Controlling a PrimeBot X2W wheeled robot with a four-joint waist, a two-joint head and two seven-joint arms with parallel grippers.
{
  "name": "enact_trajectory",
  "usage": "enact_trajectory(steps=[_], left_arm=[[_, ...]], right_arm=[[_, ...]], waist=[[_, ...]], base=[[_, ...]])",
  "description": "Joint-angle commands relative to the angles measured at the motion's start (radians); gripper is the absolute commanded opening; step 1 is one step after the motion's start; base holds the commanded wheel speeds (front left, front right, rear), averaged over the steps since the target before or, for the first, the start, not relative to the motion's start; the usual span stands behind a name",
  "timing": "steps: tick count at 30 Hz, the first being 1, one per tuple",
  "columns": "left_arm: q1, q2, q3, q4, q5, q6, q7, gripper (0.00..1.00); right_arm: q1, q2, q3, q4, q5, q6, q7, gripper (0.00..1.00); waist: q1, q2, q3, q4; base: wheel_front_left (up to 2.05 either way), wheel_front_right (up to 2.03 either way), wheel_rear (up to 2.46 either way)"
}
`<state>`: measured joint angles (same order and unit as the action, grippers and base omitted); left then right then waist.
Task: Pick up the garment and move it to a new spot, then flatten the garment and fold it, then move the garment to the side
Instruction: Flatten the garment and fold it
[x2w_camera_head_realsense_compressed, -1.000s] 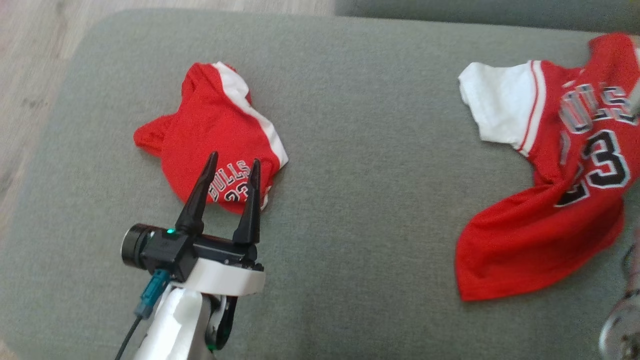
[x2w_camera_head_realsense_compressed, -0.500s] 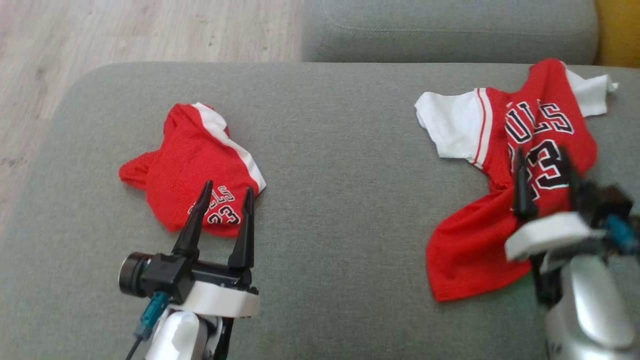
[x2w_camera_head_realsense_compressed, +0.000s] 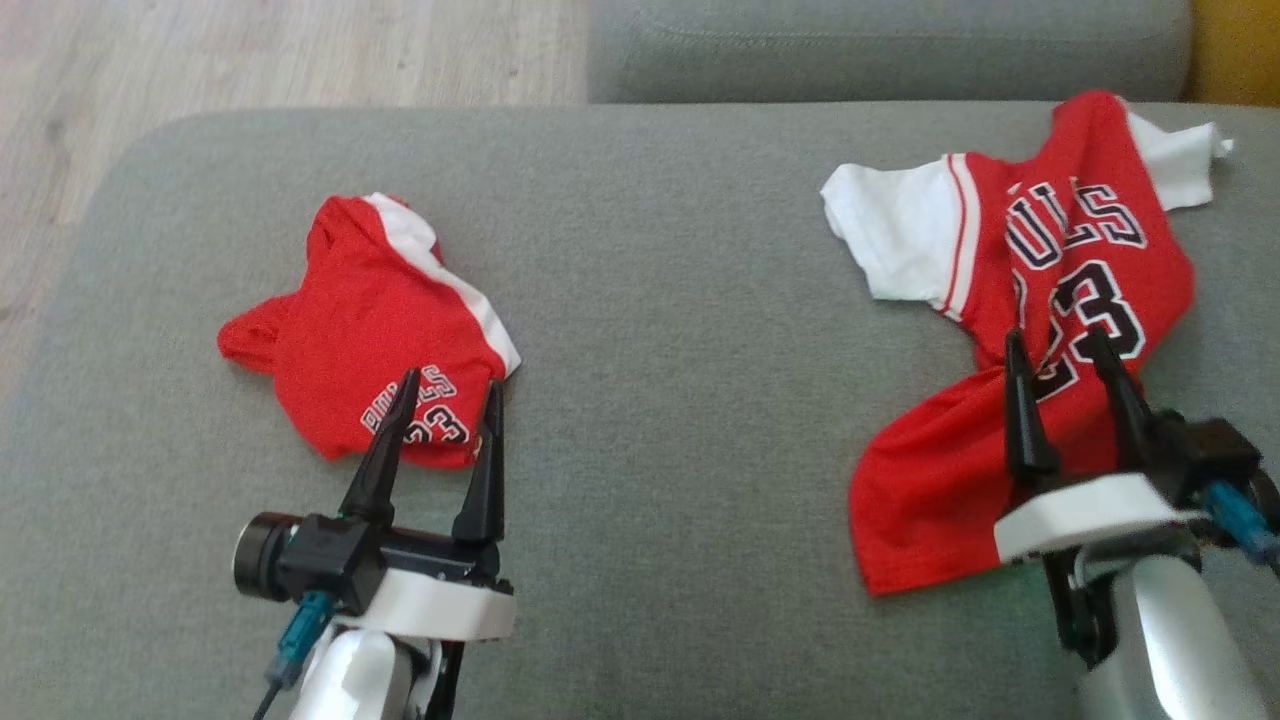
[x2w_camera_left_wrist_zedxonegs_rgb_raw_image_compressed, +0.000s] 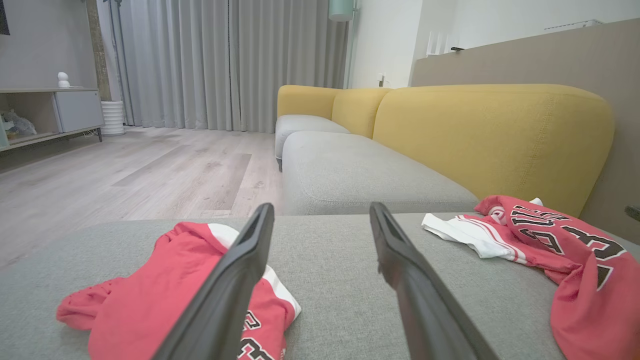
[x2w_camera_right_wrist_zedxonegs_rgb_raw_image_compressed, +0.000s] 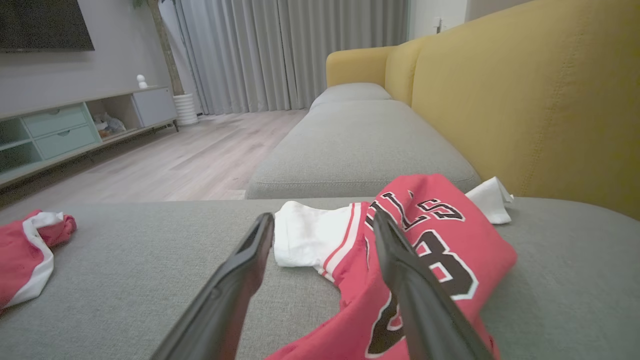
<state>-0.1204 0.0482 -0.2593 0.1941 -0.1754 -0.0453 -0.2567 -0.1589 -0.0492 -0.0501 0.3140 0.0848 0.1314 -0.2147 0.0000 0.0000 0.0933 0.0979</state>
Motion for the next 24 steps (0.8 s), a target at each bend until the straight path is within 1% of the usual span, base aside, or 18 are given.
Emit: enact_trajectory(steps=[1,6,8,11,17,18,19,24], left_arm=[[-0.052,0.002,0.026,-0.037,0.003,-0.005,-0.005,1.0],[-0.082,0.002,0.012,-0.037,-0.003,-0.009,-0.005,1.0],[-0.095,0.002,0.009,-0.038,-0.006,-0.01,-0.005,1.0],[-0.116,0.002,0.002,-0.039,-0.013,-0.012,-0.005,1.0],[-0.145,0.002,-0.031,-0.038,-0.036,-0.009,-0.005,1.0],[-0.149,0.002,-0.037,-0.038,-0.04,-0.008,-0.005,1.0],[-0.149,0.002,-0.037,-0.038,-0.04,-0.008,-0.005,1.0],[-0.167,0.002,-0.055,-0.04,-0.052,0.002,-0.005,1.0]], right_arm=[[-0.068,-0.001,0.023,-0.043,-0.026,-0.001,0.017,1.0],[-0.163,-0.001,0.049,-0.031,-0.097,-0.001,0.098,1.0],[-0.211,-0.001,0.058,-0.003,-0.116,-0.001,0.148,1.0],[-0.292,-0.001,0.044,0.058,-0.159,-0.001,0.22,1.0],[-0.438,-0.012,-0.054,0.245,-0.251,-0.001,0.346,1.0],[-0.459,-0.019,-0.07,0.276,-0.266,-0.001,0.358,1.0],[-0.459,-0.019,-0.07,0.276,-0.266,-0.001,0.358,1.0],[-0.541,-0.047,-0.17,0.413,-0.341,-0.001,0.405,1.0]], waist=[[0.0,0.0,0.024,0.019],[0.0,0.0,0.081,0.065],[0.0,0.0,0.11,0.085],[0.0,0.0,0.145,0.119],[0.0,0.0,0.196,0.184],[0.0,0.0,0.202,0.195],[0.0,0.0,0.202,0.195],[0.0,0.0,0.226,0.235]], base=[[0.0,0.0,0.0],[0.0,0.0,0.0],[0.0,0.0,0.0],[0.0,0.0,0.0],[0.0,0.0,0.0],[0.0,0.0,0.0],[0.0,0.0,0.0],[0.0,0.0,0.0]])
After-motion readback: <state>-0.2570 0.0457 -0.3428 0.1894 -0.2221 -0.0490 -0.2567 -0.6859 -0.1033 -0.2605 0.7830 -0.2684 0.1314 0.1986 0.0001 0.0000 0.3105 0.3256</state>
